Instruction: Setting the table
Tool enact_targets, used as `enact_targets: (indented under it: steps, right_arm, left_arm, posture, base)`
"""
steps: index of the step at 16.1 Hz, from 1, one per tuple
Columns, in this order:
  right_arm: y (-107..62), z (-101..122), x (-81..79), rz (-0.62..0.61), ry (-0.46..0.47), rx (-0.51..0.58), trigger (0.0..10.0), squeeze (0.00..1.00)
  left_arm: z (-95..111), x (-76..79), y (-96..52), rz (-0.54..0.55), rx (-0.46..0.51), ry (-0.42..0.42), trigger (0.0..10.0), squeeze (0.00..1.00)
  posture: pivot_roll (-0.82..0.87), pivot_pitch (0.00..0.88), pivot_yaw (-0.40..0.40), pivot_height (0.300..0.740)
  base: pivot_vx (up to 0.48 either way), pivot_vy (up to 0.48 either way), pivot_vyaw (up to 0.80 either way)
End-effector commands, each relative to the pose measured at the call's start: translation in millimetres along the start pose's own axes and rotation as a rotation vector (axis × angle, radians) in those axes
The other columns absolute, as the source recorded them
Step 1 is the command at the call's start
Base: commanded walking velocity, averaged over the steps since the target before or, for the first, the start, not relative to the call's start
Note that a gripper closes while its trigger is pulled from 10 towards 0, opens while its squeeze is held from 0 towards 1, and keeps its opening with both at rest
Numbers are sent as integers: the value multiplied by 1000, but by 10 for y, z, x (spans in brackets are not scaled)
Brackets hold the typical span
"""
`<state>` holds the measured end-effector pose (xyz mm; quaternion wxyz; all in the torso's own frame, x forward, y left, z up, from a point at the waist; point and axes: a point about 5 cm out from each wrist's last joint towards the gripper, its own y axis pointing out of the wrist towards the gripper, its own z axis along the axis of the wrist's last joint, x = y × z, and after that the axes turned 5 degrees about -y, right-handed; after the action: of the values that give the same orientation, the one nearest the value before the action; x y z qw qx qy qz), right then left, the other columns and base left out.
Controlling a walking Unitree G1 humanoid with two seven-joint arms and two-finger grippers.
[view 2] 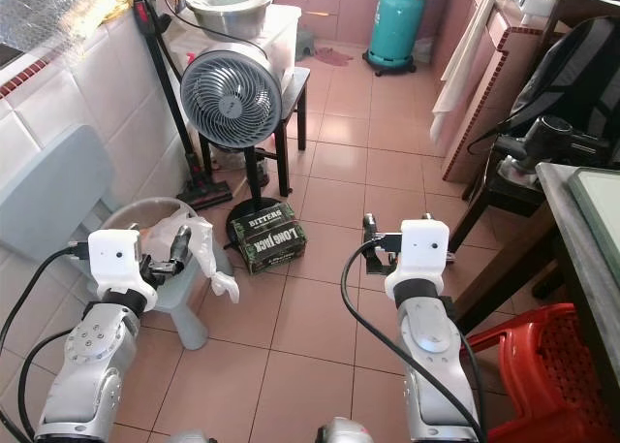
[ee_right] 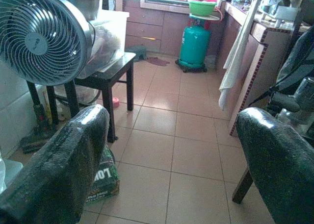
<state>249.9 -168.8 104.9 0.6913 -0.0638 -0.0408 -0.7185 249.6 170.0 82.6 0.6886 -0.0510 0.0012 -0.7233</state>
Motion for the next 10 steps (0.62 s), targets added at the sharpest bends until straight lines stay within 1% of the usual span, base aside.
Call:
enact_targets:
  steps: [1,2,3,10]
  right_arm:
    - [105,268,-1,32,156,-70,10000,0]
    - [117,326,67,-15,62,-39,10000,0]
    - [111,351,77,-14,56,-23,10000,0]
    - [111,351,77,-14,56,-23,10000,0]
  left_arm:
    - [213,194,170,-122,-14,-243,10000,0]
    - [300,201,181,-140,29,-245,10000,0]
    - [346,206,190,-133,47,-235,10000,0]
    - [346,206,190,-133,47,-235,10000,0]
  posture:
    - [-23,0,24,740]
    - [-27,0,37,740]
    - [-27,0,43,740]
    - [-27,0,43,740]
  base:
    - [0,0,0]
    - [0,0,0]
    - [0,0,0]
    - [0,0,0]
